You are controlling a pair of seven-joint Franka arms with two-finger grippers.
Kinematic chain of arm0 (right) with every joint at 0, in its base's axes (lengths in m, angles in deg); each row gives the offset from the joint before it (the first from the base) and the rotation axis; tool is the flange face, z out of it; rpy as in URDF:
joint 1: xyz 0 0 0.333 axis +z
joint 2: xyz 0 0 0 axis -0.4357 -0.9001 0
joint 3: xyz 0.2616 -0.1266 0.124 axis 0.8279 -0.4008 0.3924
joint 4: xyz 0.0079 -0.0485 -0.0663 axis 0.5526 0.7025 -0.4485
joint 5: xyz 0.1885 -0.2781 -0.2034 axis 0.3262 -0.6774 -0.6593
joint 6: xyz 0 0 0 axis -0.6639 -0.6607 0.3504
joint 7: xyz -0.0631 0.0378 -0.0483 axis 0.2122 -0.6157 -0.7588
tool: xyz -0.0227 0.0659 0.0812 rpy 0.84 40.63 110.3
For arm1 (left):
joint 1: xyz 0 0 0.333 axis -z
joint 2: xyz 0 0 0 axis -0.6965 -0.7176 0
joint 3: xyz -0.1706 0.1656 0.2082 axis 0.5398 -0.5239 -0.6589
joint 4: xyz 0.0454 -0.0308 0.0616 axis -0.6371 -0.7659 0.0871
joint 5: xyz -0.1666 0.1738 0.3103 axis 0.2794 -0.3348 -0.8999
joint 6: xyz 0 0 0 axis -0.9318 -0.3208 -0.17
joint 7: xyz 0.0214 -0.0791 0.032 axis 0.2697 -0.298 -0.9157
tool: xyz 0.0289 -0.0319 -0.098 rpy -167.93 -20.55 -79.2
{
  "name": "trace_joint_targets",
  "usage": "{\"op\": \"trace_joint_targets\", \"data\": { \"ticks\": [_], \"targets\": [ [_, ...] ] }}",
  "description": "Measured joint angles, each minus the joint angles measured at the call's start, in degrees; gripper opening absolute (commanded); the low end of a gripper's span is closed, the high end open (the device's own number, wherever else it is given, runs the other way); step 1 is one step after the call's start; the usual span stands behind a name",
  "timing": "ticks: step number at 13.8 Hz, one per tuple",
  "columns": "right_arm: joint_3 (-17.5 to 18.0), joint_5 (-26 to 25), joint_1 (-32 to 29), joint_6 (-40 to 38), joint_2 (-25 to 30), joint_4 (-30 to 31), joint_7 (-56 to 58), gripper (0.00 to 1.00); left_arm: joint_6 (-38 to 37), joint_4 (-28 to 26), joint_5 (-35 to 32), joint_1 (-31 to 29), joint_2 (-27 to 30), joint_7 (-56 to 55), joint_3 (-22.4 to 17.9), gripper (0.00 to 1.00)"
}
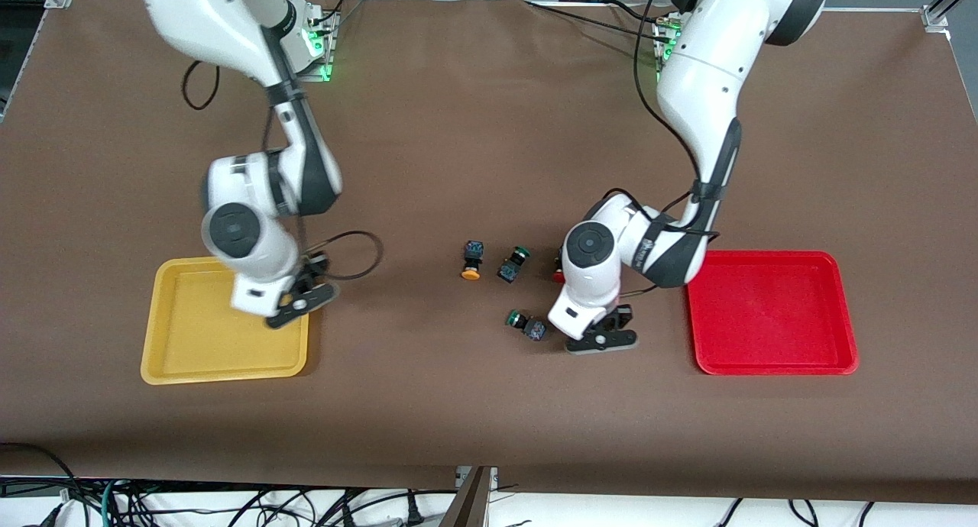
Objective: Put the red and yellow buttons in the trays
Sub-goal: 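Carry the yellow button to the yellow tray while the left gripper carries its button, then release both buttons into the trays, then reach the right gripper to another yellow button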
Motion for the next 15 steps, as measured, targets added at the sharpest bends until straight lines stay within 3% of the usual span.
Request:
{"op": "trace_joint_targets", "data": {
  "ticks": [3, 4, 9, 12, 15],
  "targets": [
    [0.1, 2.0, -5.9, 4.0, -2.7, 0.3, 7.3, 0.68, -12.5, 0.1, -0.2, -2.6, 5.6, 3.7, -1.6, 0.16],
    [0.1, 3.5, -6.9, 5.0, -3.9, 0.3, 8.8, 0.98, -16.5, 0.0, -0.4, -4.2, 6.8, 7.7, -1.7, 0.16],
    [1.2, 12.2, -6.7, 5.0, -5.3, -1.2, 8.0, 1.00, -21.3, -2.1, -0.4, -14.0, 7.8, 28.8, -1.8, 0.14],
    [1.8, 13.3, -0.1, 2.3, -4.4, -2.8, -5.7, 1.00, -19.7, -5.7, -0.4, -17.2, 7.8, 33.3, -1.6, 0.15],
    [2.4, 16.5, 8.0, 2.0, -3.9, -3.2, -23.1, 1.00, -11.5, -11.9, -0.4, -17.4, 8.2, 33.5, -1.3, 0.19]
  ]
}}
